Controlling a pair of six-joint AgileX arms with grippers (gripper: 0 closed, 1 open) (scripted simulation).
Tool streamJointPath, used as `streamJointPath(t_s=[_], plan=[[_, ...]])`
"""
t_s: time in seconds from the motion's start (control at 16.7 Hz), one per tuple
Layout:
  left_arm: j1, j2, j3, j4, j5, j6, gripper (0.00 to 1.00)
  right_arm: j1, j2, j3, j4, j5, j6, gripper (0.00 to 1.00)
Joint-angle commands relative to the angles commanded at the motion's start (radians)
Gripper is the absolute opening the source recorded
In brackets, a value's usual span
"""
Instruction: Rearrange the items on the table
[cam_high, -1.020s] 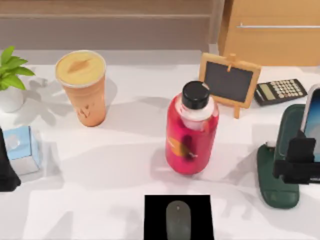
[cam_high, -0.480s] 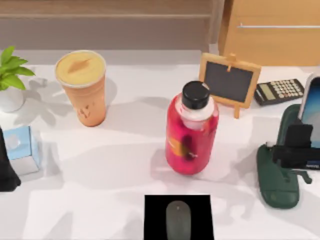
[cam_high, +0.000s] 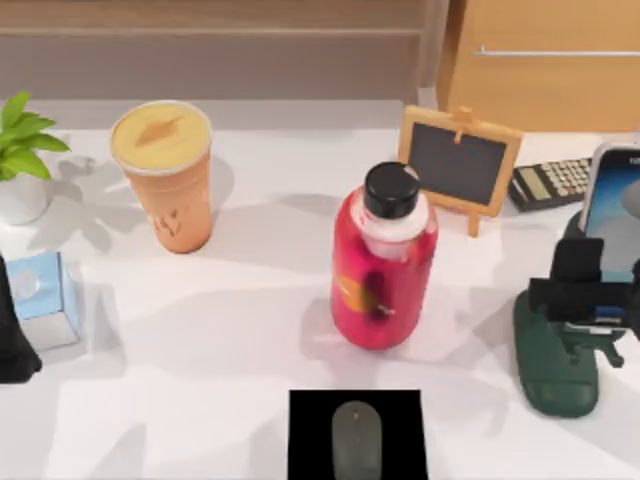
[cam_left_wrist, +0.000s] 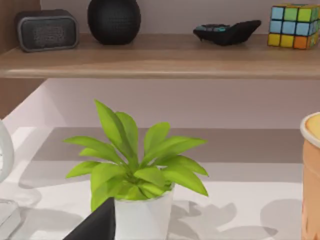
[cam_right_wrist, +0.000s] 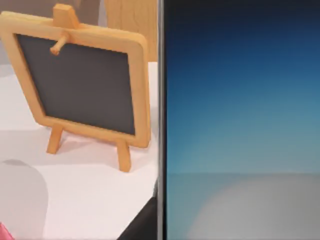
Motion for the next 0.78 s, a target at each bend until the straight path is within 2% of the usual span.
streamJointPath(t_s=[0.12, 0.78], plan=[[0.0, 0.0, 0.0, 0.0, 0.0, 0.0, 1.0, 0.0, 0.0, 0.0, 0.0, 0.0, 0.0, 0.0], [0.0, 0.0, 0.0, 0.0, 0.0, 0.0, 1.0, 0.0, 0.0, 0.0, 0.0, 0.0, 0.0, 0.83]])
